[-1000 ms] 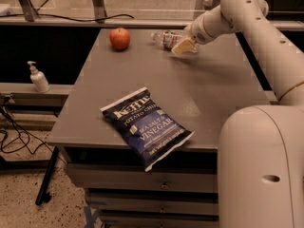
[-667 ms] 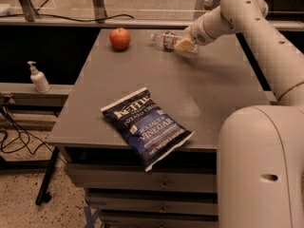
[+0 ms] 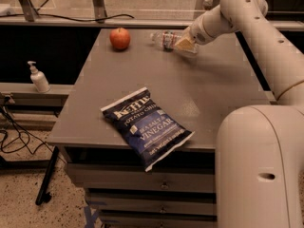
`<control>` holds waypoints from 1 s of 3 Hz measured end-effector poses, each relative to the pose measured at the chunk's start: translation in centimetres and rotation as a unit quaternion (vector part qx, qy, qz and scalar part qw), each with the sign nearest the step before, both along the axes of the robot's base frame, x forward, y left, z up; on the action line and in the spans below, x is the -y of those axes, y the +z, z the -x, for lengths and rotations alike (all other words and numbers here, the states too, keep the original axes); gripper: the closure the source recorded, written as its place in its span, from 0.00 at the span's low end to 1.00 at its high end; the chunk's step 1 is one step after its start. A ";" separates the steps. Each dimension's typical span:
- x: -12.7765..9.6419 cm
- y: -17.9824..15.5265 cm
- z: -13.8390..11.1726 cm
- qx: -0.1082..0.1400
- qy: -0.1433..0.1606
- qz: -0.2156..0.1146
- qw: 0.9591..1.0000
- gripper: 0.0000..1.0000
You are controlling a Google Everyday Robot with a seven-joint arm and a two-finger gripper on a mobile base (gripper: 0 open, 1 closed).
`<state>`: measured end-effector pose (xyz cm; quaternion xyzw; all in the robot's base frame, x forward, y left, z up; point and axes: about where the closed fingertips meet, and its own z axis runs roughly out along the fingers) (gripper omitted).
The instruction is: Move water bottle near blue chip bag
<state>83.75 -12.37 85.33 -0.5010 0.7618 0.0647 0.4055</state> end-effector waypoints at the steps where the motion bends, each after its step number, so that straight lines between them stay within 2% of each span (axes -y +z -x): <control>1: 0.0 0.0 0.0 0.000 0.000 0.000 1.000 1.00; 2: 1.7 3.1 1.9 0.032 0.021 0.013 0.999 1.00; 3: 3.8 6.3 4.8 0.064 0.043 0.028 0.997 1.00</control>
Offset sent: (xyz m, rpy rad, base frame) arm -0.0662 -0.0553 0.0935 -0.0776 -0.2000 0.1146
